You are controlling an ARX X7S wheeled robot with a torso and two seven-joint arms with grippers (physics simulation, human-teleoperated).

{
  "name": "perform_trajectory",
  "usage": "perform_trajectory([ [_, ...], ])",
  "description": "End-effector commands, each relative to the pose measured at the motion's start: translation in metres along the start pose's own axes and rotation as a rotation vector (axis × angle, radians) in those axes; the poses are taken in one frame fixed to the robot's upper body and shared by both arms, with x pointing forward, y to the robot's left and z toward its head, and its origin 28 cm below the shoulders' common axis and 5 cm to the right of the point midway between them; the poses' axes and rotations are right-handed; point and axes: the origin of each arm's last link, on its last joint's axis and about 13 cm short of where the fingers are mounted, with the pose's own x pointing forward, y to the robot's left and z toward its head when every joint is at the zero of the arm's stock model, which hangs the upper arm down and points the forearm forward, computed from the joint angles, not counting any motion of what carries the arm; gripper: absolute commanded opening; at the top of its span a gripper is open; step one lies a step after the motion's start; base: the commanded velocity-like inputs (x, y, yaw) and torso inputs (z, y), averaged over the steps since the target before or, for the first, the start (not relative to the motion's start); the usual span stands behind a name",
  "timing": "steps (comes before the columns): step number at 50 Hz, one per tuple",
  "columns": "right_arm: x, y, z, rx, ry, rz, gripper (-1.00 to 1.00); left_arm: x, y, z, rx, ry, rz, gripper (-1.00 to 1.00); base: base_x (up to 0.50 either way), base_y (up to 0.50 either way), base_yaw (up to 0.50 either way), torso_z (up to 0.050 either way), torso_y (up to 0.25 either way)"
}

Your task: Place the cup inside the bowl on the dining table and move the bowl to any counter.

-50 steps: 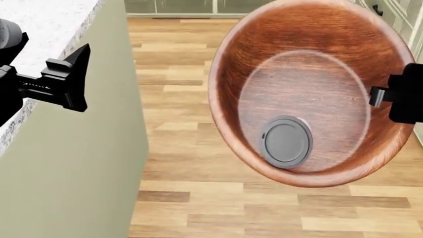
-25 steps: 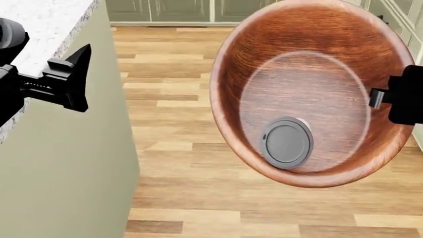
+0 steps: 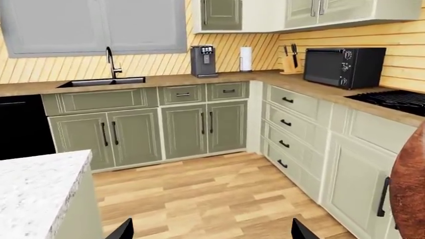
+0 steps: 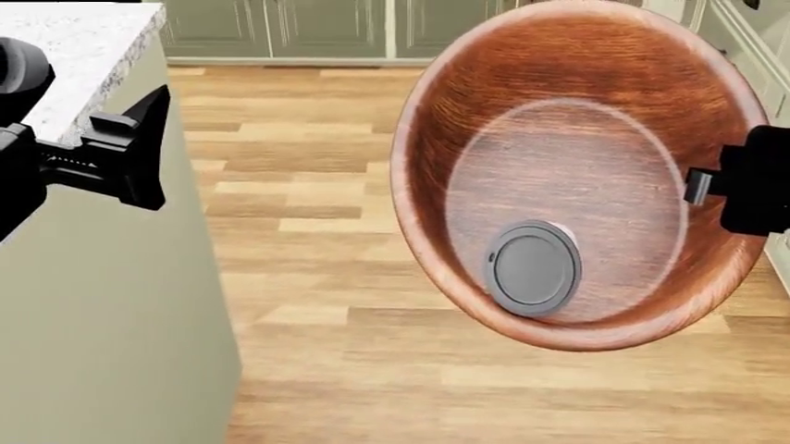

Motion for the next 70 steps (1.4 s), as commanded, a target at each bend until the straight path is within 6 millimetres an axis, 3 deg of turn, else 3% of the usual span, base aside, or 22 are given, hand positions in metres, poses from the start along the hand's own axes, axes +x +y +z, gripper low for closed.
perform_trajectory([
  [1, -0.0015, 0.0017, 0.0061, 0.003, -0.031, 0.016, -1.0, -0.0002, 0.0017, -0.0021, -0.004, 0.004, 0.001, 1.0, 0.5, -0.05, 0.0, 0.0, 0.0],
  [70, 0.0002, 0.002, 0.0041, 0.004, -0.041, 0.025, -1.0, 0.0005, -0.0013, -0.0027, 0.0, 0.002, -0.005, 1.0, 0.5, -0.04, 0.0, 0.0, 0.002],
])
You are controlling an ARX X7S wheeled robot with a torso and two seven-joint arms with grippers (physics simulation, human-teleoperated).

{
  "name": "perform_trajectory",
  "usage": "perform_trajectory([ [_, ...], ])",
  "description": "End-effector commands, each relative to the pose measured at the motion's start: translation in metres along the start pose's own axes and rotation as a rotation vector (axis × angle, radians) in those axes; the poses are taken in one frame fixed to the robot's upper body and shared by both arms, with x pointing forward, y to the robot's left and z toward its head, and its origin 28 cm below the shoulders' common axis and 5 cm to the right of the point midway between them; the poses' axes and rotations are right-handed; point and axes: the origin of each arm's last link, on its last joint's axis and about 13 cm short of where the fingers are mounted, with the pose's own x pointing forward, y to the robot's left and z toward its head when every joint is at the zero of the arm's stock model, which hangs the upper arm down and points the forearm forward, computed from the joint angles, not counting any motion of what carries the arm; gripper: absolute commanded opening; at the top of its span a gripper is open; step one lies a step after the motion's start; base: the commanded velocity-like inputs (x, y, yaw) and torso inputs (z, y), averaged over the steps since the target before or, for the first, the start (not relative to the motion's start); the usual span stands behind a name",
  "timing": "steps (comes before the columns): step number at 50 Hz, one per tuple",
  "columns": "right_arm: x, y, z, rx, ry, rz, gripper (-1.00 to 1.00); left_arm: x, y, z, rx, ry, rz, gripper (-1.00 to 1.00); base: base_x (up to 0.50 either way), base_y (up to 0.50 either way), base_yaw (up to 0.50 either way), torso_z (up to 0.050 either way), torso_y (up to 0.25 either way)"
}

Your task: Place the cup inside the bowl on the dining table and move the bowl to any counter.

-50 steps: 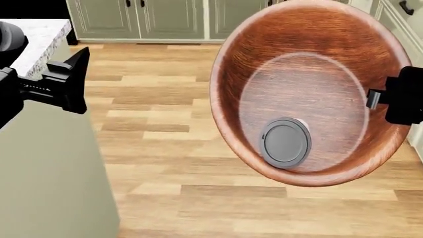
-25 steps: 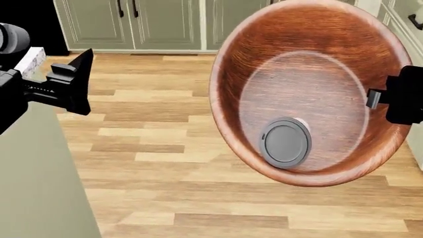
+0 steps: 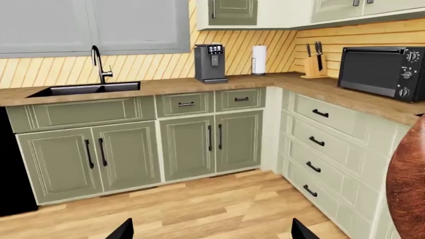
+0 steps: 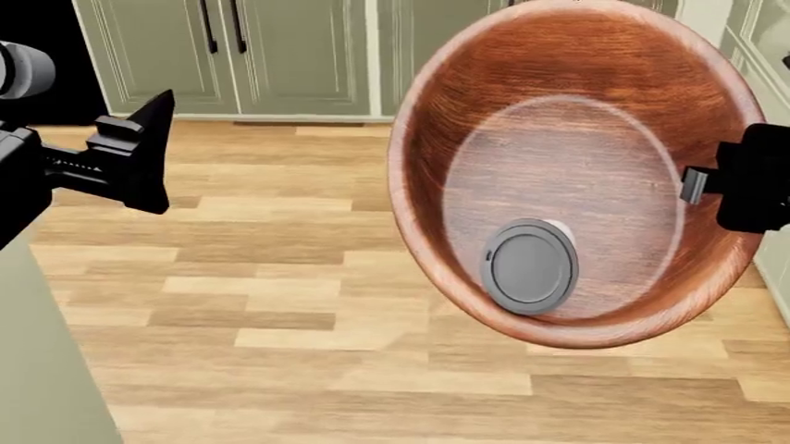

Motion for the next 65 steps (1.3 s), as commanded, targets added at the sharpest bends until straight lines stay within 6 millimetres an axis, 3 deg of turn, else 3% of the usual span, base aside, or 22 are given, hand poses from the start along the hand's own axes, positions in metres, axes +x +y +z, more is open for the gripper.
perform_trajectory([
  [1, -0.0017, 0.0017, 0.006, 0.009, -0.033, 0.018, -1.0, -0.0012, 0.0004, 0.001, 0.001, -0.001, -0.002, 1.0, 0.5, -0.03, 0.0, 0.0, 0.0],
  [65, 0.0014, 0.0011, 0.005, 0.011, -0.031, 0.031, -1.0, 0.0015, 0.0, -0.0074, -0.01, 0.012, 0.0, 1.0, 0.5, -0.03, 0.0, 0.0, 0.002],
])
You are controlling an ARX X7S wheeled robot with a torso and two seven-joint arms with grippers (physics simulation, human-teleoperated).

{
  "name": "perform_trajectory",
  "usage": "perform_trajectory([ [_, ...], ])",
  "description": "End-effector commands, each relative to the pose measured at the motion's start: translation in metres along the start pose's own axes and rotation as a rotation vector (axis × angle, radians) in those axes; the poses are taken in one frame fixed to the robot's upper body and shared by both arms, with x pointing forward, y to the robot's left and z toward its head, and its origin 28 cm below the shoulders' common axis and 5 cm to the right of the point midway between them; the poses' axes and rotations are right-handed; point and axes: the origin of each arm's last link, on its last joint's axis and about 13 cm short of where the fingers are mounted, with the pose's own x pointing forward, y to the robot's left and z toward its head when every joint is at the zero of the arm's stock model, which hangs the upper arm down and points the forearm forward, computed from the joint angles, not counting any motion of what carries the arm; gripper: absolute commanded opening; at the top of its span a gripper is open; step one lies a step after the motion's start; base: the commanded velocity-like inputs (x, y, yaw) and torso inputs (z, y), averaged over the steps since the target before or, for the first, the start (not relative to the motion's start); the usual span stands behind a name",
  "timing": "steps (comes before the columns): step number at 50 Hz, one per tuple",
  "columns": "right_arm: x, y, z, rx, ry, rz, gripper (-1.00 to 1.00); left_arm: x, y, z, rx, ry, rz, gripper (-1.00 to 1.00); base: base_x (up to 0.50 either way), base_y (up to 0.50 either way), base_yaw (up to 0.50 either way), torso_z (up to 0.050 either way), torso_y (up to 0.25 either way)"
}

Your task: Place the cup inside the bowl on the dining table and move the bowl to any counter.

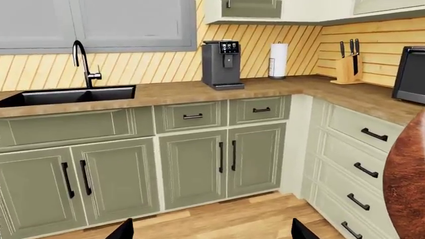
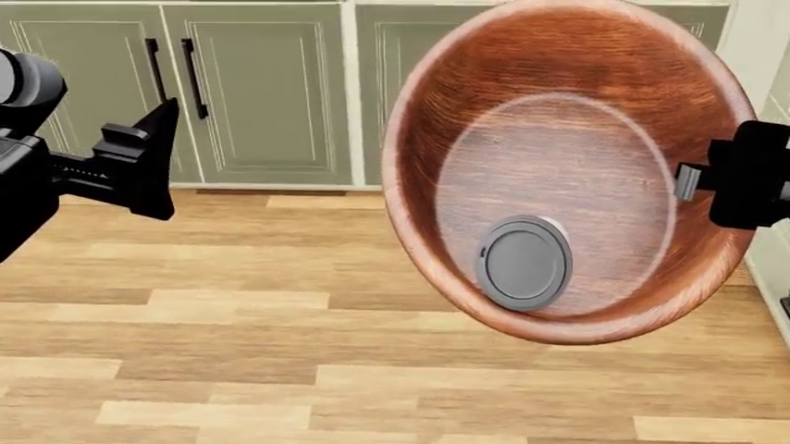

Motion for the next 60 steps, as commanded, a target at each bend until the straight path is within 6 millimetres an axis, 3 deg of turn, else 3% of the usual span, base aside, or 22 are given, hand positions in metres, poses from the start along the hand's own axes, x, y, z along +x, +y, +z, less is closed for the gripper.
perform_trajectory([
  [1, -0.003, 0.0, 0.004, 0.006, -0.033, 0.015, -1.0, 0.0, 0.001, 0.0, 0.0, 0.002, 0.001, 1.0, 0.5, -0.03, 0.0, 0.0, 0.01],
  [41, -0.002, 0.004, 0.007, 0.007, -0.046, 0.052, -1.0, 0.0, 0.003, 0.014, 0.012, -0.027, 0.0, 1.0, 0.5, -0.03, 0.0, 0.0, 0.002],
  [60, -0.002, 0.004, 0.01, 0.012, -0.068, 0.05, -1.0, -0.001, 0.003, 0.011, 0.005, -0.026, 0.005, 1.0, 0.5, -0.03, 0.0, 0.001, 0.002],
])
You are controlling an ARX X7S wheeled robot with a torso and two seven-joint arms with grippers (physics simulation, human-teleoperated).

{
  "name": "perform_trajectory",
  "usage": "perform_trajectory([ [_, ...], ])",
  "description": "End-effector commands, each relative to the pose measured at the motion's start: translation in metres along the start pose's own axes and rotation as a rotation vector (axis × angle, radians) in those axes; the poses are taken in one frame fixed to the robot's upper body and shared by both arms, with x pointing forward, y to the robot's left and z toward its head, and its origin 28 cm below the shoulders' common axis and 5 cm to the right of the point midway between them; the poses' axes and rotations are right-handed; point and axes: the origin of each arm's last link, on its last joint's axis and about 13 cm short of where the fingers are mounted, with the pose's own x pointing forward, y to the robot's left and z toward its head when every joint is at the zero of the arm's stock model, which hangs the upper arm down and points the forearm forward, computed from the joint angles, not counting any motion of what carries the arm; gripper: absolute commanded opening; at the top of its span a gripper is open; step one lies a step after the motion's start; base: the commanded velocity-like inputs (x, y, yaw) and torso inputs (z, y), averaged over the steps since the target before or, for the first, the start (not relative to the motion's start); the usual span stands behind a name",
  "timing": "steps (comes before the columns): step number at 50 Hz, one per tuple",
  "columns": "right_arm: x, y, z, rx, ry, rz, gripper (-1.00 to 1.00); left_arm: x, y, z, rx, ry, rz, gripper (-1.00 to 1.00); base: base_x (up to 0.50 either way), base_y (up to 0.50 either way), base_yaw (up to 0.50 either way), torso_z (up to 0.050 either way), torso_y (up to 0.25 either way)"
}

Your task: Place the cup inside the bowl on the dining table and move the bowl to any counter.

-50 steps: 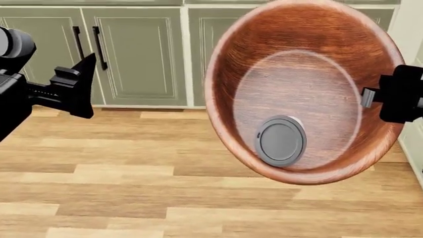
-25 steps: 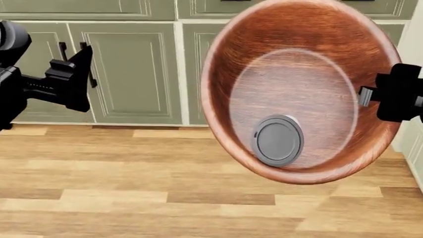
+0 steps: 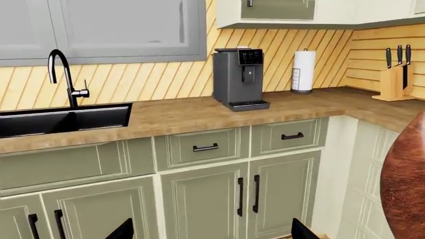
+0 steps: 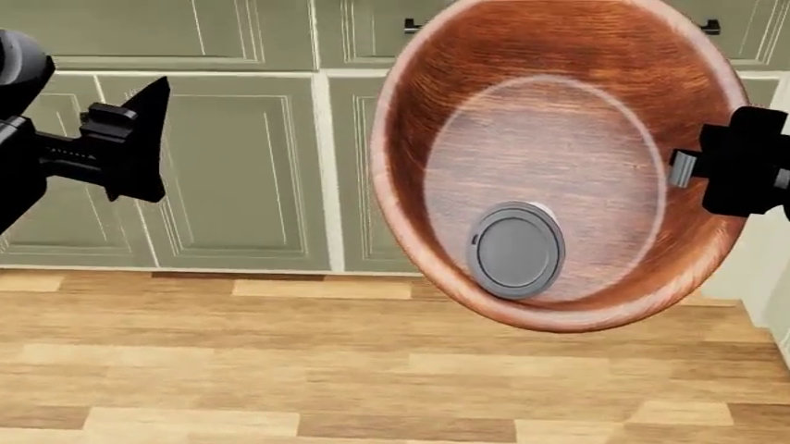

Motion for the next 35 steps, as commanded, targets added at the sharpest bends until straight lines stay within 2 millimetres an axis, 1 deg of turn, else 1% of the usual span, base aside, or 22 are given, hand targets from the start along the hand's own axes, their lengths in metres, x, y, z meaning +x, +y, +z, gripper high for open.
perform_trajectory([
  [1, -0.0027, 0.0016, 0.0069, 0.008, -0.039, 0.02, -1.0, -0.0014, 0.0004, -0.0007, -0.002, -0.001, 0.002, 1.0, 0.5, -0.03, 0.0, 0.0, 0.0],
  [29, -0.0021, 0.0033, 0.0094, 0.009, -0.059, 0.04, -1.0, -0.0012, 0.0033, 0.002, -0.005, -0.006, 0.003, 1.0, 0.5, -0.03, 0.0, 0.0, 0.002],
  [35, -0.002, 0.0025, 0.0095, 0.016, -0.063, 0.03, -1.0, 0.0, 0.0016, -0.0011, -0.007, -0.001, 0.003, 1.0, 0.5, -0.03, 0.0, 0.0, 0.002],
])
